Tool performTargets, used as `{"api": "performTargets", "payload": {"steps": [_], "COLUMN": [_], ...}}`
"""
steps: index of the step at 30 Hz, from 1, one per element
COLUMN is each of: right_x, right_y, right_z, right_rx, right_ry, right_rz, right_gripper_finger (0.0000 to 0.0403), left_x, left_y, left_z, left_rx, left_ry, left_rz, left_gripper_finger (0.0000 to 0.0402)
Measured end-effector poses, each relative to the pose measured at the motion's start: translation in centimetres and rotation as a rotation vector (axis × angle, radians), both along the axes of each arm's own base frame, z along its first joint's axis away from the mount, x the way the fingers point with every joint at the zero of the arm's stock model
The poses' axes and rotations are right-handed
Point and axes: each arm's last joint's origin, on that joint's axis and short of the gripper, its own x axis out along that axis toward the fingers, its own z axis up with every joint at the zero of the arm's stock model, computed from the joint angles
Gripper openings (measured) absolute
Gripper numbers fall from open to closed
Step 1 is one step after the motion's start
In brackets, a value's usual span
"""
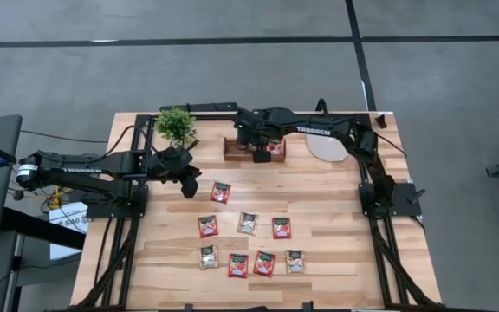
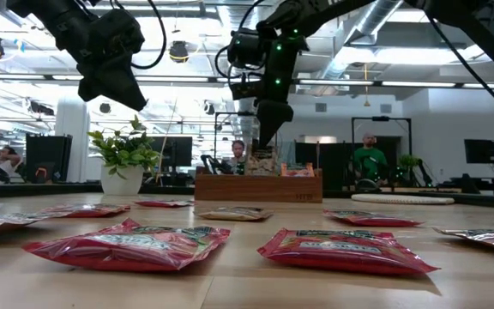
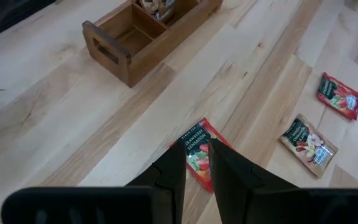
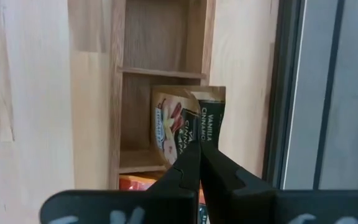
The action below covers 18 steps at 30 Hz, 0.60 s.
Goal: Pick & Place Tea
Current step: Put the brown tea bag into the middle section of the wooden organizer
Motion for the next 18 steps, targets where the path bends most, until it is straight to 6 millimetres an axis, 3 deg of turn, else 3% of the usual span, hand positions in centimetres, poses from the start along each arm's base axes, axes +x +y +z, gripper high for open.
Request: {"api": "performTargets", "payload": {"steps": [18], "right_x": [0.06], "right_y": [-0.43], "right_z": [-0.83], "right_rx": [0.013], "right_ry": [0.023], "right_rz": [-0.001], "right_gripper_finger": [0.0], "left_x": [0.0], "left_y": [0.0], "left_z": [-0.01], "left_rx": [0.0], "left_ry": [0.001], "left_rz": [0.0], "left_gripper_finger": [0.006]}}
